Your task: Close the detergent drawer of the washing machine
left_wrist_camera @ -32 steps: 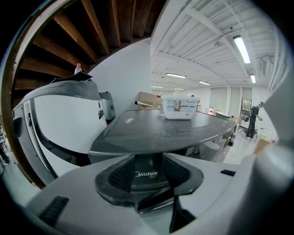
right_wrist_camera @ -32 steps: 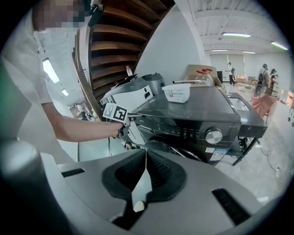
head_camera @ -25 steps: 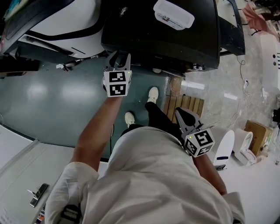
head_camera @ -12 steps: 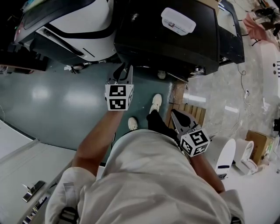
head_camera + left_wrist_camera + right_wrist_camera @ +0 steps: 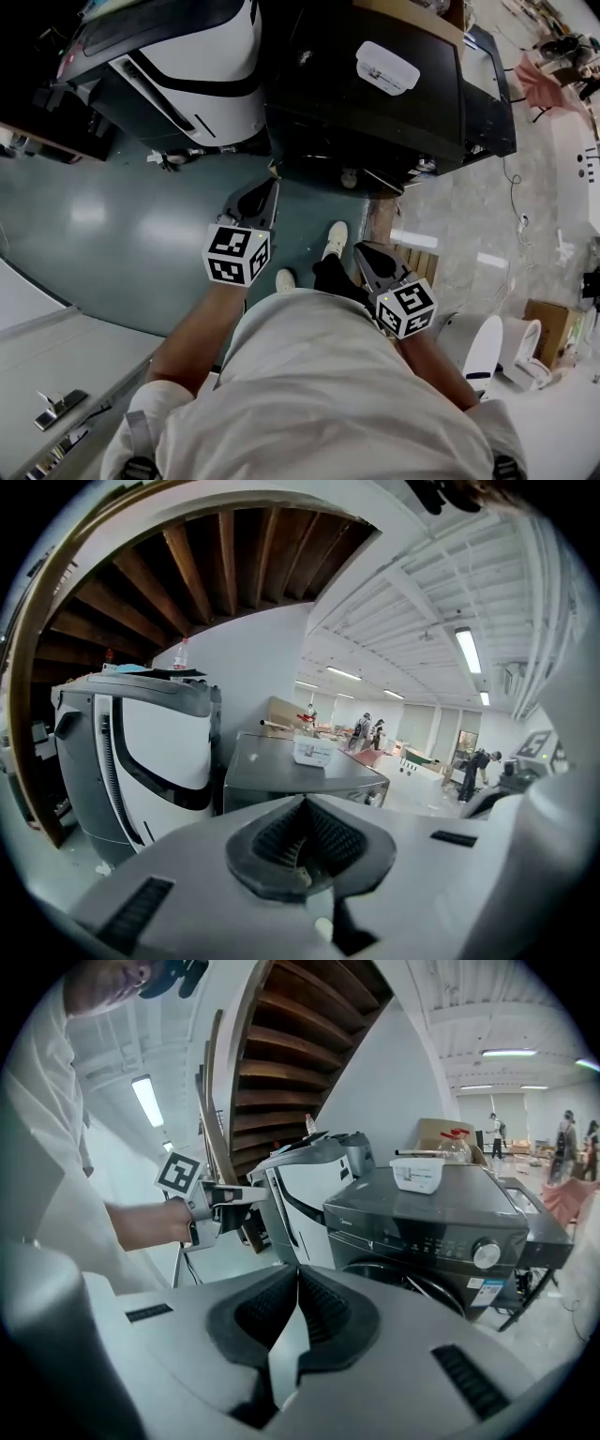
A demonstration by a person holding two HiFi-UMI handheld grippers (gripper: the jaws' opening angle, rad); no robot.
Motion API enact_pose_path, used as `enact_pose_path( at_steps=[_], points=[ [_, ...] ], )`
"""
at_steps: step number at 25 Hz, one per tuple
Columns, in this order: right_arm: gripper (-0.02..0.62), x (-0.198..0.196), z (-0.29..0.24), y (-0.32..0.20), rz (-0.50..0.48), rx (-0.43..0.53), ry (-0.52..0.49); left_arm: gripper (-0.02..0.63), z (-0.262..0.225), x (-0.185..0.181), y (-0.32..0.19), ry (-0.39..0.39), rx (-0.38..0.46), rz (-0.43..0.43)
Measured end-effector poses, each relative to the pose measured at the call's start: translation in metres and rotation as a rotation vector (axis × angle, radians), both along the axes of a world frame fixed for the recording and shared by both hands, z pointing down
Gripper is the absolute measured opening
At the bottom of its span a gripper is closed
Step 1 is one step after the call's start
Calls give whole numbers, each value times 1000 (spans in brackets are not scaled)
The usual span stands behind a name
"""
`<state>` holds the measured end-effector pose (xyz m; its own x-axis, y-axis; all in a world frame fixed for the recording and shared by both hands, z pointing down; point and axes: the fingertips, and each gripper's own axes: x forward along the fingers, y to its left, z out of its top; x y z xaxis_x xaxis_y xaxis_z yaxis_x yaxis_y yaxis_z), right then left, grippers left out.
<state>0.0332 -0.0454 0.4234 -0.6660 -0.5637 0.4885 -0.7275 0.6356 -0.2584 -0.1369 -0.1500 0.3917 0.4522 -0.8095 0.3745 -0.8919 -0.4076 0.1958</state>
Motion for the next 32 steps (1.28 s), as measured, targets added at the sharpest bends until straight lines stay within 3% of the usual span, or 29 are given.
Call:
enact_pose_path(
  at_steps=[14,25,32],
  points=[
    [8,-49,-29,36,-71,82,2,-5,-16,-3,122,61,-49,261],
    [8,-69,-39,56,-87,116,7,-5,-20,-11,158,113,-66,323],
    [6,-77,-49,59,-113,144,15,-5,-24,-20,167,121,-63,314]
  ],
)
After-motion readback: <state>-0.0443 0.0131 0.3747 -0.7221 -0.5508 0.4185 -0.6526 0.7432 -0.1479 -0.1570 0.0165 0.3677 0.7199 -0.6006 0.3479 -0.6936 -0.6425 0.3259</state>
